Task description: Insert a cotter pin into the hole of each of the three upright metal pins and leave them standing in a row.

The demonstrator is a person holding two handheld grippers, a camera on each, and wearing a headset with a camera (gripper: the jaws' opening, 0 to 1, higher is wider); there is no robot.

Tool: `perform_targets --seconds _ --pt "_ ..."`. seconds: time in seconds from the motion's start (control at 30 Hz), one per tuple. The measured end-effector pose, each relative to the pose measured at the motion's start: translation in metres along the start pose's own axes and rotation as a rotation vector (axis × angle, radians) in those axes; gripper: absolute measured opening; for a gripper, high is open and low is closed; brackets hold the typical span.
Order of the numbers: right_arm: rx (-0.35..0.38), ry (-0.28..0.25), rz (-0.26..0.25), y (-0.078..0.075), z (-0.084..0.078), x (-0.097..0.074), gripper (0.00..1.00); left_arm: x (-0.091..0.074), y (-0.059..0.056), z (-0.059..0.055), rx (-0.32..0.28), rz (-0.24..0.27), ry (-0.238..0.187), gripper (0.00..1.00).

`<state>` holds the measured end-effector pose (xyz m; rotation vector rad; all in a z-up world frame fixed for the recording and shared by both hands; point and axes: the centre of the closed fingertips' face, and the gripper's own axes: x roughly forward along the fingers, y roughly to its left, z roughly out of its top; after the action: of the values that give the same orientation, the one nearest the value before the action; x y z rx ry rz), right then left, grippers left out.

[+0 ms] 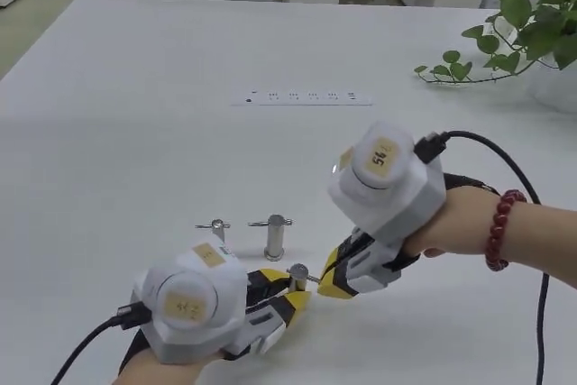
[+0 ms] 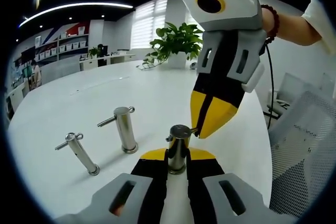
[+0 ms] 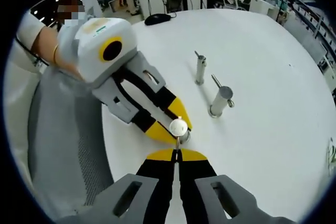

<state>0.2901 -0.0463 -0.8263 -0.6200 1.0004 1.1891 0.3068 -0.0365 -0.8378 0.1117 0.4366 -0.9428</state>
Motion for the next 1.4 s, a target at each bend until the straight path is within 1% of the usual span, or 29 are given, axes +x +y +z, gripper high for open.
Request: perform_targets --seconds 0.2,0.6,0.63,0.7,0.87,1.23,1.3,1.4 --pt "-0.005 -0.002 -0.001 0.0 0.002 0.0 0.04 0.0 -0.001 0.0 0.001 0.001 -0.001 0.11" --pt "0.011 -0.039 0.001 0.0 0.011 0.003 0.05 0.0 -0.001 0.0 -0.001 0.004 -0.002 0.11" --pt "0.01 -0.039 0.001 0.0 0.011 0.003 0.07 0.0 -0.001 0.0 -0.003 0.004 -0.002 0.11" --pt "0.026 -0.051 0.006 0.003 0.011 0.004 0.13 0.0 -0.001 0.0 -0.002 0.007 -0.002 0.11" --pt "0.037 -0.059 0.006 0.004 0.01 0.003 0.14 0.001 -0.001 0.0 -0.006 0.008 -0.001 0.11" --pt "0.044 -0.029 -0.021 0.001 -0.002 -0.005 0.14 0.001 0.0 0.0 -0.013 0.01 -0.001 0.11" --pt "0.029 -0.016 -0.022 0.001 -0.004 -0.006 0.13 0.001 0.0 0.0 -0.014 0.01 -0.001 0.11" --pt "0.017 -0.016 -0.025 0.001 -0.005 -0.007 0.12 0.001 0.0 0.0 -0.016 0.012 -0.001 0.11"
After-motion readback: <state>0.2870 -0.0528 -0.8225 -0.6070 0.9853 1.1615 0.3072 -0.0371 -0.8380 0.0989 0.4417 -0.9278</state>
